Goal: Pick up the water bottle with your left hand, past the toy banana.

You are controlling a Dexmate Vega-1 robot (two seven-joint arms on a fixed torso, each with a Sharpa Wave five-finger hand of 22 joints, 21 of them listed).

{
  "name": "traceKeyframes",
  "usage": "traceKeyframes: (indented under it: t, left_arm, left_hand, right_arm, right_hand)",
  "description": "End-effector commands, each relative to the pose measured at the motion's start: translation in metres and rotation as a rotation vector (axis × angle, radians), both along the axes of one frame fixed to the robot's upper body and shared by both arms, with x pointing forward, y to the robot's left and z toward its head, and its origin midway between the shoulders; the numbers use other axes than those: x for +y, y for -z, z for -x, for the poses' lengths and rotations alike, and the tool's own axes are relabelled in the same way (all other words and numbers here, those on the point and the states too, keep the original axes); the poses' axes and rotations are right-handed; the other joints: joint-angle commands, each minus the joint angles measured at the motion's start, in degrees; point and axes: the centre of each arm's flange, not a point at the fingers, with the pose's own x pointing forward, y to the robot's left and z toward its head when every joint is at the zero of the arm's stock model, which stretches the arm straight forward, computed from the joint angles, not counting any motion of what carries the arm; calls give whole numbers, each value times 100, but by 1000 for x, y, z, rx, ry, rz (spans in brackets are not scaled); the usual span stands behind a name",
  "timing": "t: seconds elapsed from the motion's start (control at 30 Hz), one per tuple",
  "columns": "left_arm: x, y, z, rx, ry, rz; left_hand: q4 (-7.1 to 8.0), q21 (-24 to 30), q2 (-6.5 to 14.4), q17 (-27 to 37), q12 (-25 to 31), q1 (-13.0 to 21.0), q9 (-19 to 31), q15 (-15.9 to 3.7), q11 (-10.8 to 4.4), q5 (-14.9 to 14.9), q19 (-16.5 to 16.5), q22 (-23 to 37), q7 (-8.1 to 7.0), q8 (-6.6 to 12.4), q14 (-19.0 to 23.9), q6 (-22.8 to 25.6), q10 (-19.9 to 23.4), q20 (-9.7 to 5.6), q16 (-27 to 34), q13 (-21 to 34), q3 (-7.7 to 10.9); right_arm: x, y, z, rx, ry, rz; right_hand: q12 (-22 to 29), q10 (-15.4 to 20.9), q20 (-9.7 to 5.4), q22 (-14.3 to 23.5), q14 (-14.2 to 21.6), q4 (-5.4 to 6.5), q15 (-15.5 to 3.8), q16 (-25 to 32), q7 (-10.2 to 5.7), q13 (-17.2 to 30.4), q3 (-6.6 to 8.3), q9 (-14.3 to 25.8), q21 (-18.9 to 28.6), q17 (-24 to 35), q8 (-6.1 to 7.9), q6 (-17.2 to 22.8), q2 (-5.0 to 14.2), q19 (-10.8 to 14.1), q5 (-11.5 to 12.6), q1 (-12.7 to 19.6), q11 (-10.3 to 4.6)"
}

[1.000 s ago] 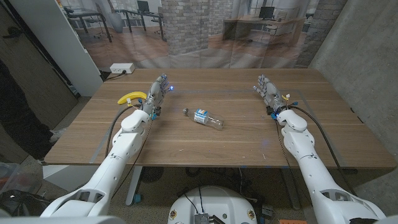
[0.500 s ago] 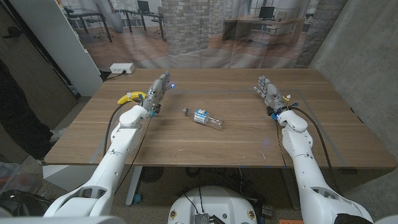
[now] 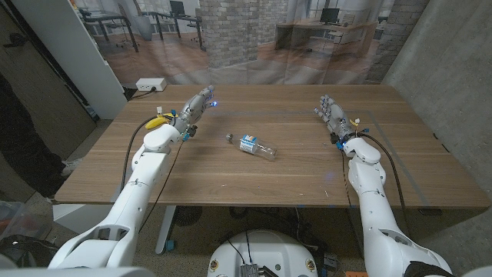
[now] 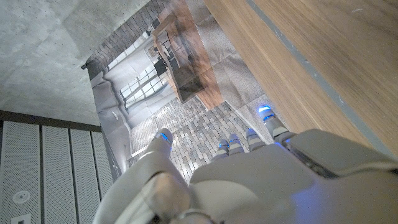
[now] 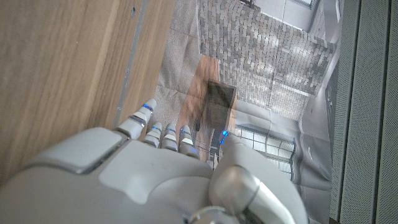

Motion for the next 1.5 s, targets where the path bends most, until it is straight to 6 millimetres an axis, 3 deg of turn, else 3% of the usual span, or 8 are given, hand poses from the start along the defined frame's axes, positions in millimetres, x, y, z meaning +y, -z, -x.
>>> traceKeyframes:
  t: [0.03, 0.57, 1.5]
  left_arm:
    - [0, -19, 6, -39, 0, -106]
    - [-3, -38, 11, -80, 26, -225]
    - [-17, -74, 32, -173, -9, -430]
  left_hand:
    - [-100, -35, -13, 17, 35, 135, 23, 46, 49, -27, -647, 15, 9, 23, -235, -131, -97, -51, 37, 33, 18]
    - [-257, -104, -71, 19, 22, 292, 26, -34, 70, -61, -632, 19, 46, 6, -278, -133, -107, -248, -2, 38, 16]
    - [-456, -160, -210, 16, 63, 491, 30, -40, 73, -73, -500, 21, 70, 12, -166, -80, 18, -213, 18, 50, -33]
  right_arm:
    - [-1, 1, 2, -6, 2, -7]
    - [-1, 3, 4, -9, 4, -14]
    - [-4, 9, 6, -13, 1, -28]
  right_hand:
    - [47, -8, 34, 17, -33, 17, 9, 41, 53, 19, 49, 12, 39, 23, 33, 26, 11, 42, 5, -17, 56]
    - [47, -5, 32, 17, -27, 9, 7, 41, 53, 20, 65, 13, 38, 22, 33, 27, 4, 42, 1, -29, 52]
    - [45, -5, 39, 17, -24, -4, 13, 39, 52, 20, 91, 13, 38, 20, 32, 28, -5, 43, -5, -47, 61]
